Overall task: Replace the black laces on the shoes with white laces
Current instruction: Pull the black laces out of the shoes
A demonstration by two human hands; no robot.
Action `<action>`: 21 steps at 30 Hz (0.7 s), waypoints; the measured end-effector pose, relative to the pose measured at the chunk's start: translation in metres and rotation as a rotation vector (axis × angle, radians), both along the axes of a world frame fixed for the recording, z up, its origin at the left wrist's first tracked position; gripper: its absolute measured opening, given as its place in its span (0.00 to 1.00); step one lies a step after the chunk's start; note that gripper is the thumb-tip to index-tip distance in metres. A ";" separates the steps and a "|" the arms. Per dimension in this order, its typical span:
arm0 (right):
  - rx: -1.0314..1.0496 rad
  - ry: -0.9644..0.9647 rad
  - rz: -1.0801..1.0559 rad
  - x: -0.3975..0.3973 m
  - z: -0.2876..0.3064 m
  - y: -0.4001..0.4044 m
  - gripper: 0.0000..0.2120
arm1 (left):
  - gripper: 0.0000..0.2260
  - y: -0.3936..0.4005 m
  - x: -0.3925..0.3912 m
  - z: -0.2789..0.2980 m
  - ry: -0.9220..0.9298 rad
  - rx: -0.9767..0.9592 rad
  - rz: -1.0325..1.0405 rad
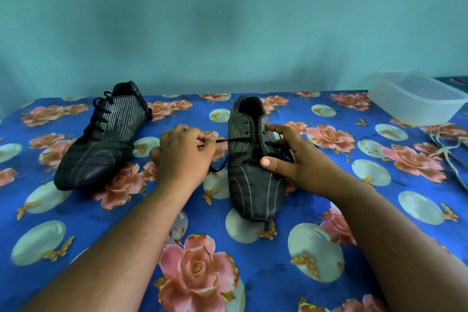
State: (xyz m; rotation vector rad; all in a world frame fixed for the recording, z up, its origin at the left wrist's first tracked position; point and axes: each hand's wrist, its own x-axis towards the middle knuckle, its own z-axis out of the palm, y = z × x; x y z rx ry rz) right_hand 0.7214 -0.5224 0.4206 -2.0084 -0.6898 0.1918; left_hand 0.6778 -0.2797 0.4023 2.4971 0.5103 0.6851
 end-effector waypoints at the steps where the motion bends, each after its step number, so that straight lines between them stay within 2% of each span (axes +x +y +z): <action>1: 0.007 0.003 0.000 -0.001 0.001 0.000 0.39 | 0.12 -0.002 -0.001 0.000 -0.029 -0.012 -0.040; 4: 0.001 0.002 0.000 -0.002 0.002 0.000 0.39 | 0.23 -0.014 -0.003 0.001 -0.125 -0.045 -0.245; 5: -0.002 0.004 0.000 -0.002 0.002 0.000 0.39 | 0.24 -0.018 -0.004 0.001 -0.149 -0.046 -0.295; 9: -0.026 -0.027 0.003 -0.001 0.001 -0.001 0.40 | 0.16 -0.026 -0.004 0.000 -0.228 -0.059 -0.352; 12: -0.003 -0.006 0.005 -0.001 0.001 0.000 0.40 | 0.14 -0.021 -0.001 -0.003 -0.218 -0.070 -0.311; 18: -0.024 -0.032 0.005 -0.001 0.002 -0.001 0.40 | 0.10 -0.002 0.001 -0.003 -0.124 -0.104 -0.087; 21: -0.017 -0.019 0.006 -0.002 0.002 0.000 0.40 | 0.11 0.000 0.002 -0.004 -0.156 -0.178 -0.112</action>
